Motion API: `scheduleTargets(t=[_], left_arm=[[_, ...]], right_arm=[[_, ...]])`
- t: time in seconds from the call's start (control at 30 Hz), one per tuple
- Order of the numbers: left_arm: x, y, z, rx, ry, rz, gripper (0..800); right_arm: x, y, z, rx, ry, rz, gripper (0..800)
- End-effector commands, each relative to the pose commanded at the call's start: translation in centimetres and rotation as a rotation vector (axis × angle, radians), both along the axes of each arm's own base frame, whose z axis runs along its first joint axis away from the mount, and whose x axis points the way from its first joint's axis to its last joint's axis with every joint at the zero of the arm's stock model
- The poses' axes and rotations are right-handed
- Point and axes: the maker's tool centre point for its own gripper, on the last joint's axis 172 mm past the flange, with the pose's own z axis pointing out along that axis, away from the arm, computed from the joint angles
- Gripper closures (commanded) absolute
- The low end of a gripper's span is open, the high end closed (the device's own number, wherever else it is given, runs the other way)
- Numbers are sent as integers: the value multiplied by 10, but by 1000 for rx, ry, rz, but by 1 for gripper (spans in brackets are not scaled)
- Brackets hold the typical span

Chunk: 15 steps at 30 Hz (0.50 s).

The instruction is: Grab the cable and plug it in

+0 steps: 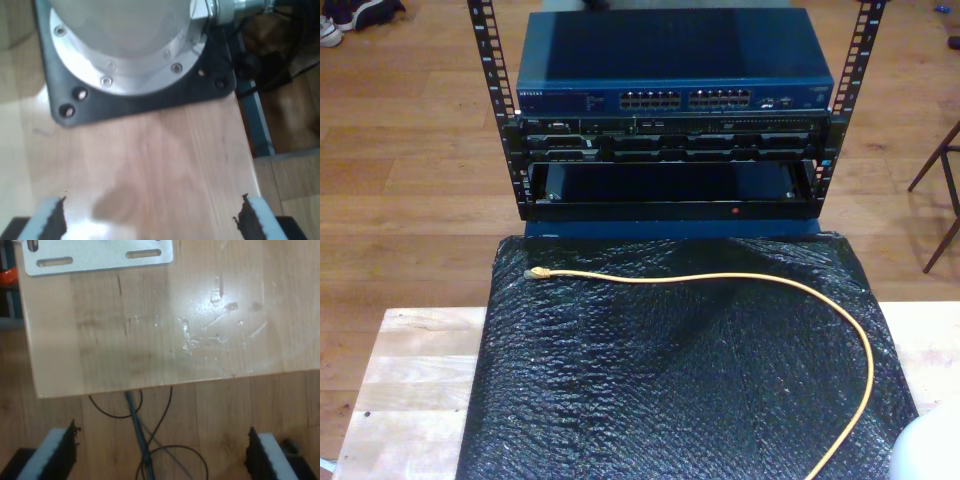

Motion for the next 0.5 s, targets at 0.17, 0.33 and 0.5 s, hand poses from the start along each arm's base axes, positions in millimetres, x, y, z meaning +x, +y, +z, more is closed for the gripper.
scheduleTargets(t=[0.17, 0.33, 0.5], left_arm=[[14, 7, 9, 9, -34, 24, 0], [22, 6, 19, -4, -40, 24, 0], [38, 6, 31, -2, -3, 38, 0]], right_arm=[[10, -12, 15, -16, 12, -58, 2], [33, -16, 25, 11, 19, -86, 1], [39, -11, 39, 79, 40, -104, 1]])
